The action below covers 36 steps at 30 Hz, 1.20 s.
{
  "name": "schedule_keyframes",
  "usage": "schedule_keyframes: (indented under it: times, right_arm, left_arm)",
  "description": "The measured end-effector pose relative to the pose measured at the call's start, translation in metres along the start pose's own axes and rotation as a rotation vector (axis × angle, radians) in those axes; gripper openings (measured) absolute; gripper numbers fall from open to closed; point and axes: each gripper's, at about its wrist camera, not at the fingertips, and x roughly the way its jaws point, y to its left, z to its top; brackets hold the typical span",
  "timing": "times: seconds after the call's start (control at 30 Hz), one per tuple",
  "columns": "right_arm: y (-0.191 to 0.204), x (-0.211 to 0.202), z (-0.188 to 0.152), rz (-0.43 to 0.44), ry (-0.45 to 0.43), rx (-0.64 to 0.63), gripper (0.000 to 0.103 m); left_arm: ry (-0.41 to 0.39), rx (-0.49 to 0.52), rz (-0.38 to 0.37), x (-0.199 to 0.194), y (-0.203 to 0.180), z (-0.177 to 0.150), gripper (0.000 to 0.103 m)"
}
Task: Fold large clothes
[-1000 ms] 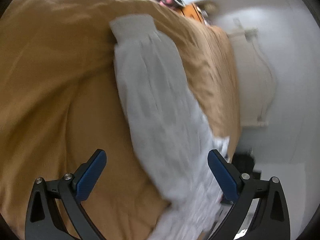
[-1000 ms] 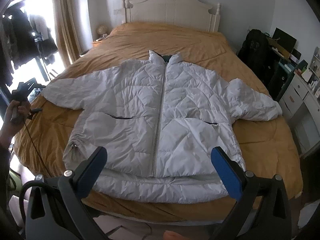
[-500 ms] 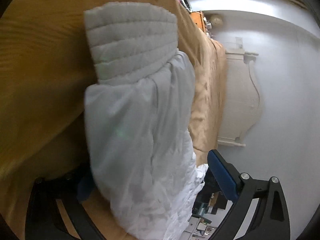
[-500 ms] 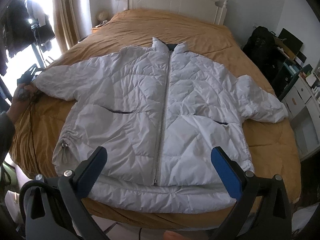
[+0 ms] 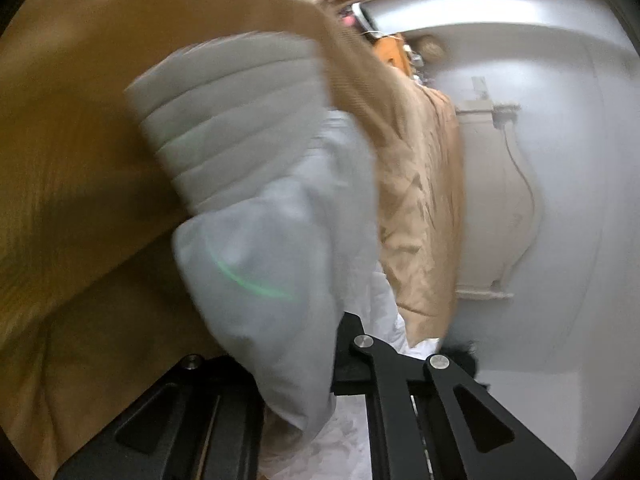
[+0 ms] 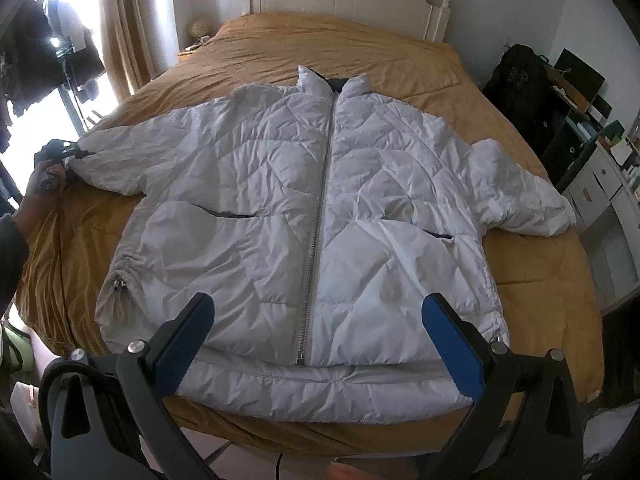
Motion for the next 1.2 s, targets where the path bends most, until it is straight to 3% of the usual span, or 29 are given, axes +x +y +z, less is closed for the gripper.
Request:
schedule_keyframes:
  times: [0.27,0.4,0.53,0.63,0.83,0.9,1.0,1.13,1.2]
  right_arm:
    - [-0.014,-0.001,-0.001,0.015,-0.010,0.047,0.103]
    - [-0.024,0.010,0.017,0.077,-0.018,0.088,0.103]
    - [-0.015,0.038,0.063,0.103,-0.055,0.095,0.103]
    - [0.009,0.083,0.116,0.127,-0.047,0.115,0.103]
    - [0.087,0.225,0.207,0.038,0.080,0.099,0.103]
    - [0.107,0.263,0.218,0.042,0.137,0.107,0.103]
    - [0.133,0.308,0.228,0.025,0.211,0.103,0.103]
    - [0.157,0.368,0.219,0.001,0.353,0.092,0.103]
    - [0.166,0.374,0.214,-0.026,0.331,0.005,0.103]
  left_arm:
    - [-0.076,0.281,0.054,-0.030,-0.089,-0.015,0.005]
    - [-0.112,0.530,0.074,-0.042,-0.155,-0.068,0.004]
    - [-0.132,0.726,0.074,-0.038,-0.204,-0.124,0.005]
    - [-0.149,0.821,0.092,-0.034,-0.224,-0.155,0.005]
    - [-0.202,0.937,0.154,-0.021,-0.253,-0.198,0.005]
    - [-0.214,0.988,0.174,-0.020,-0.260,-0.212,0.005]
    - [-0.208,1.047,0.146,-0.018,-0.273,-0.239,0.005]
    - [-0.182,1.122,0.101,-0.013,-0.292,-0.285,0.005]
    - [-0.184,1.151,0.104,-0.004,-0.300,-0.308,0.005]
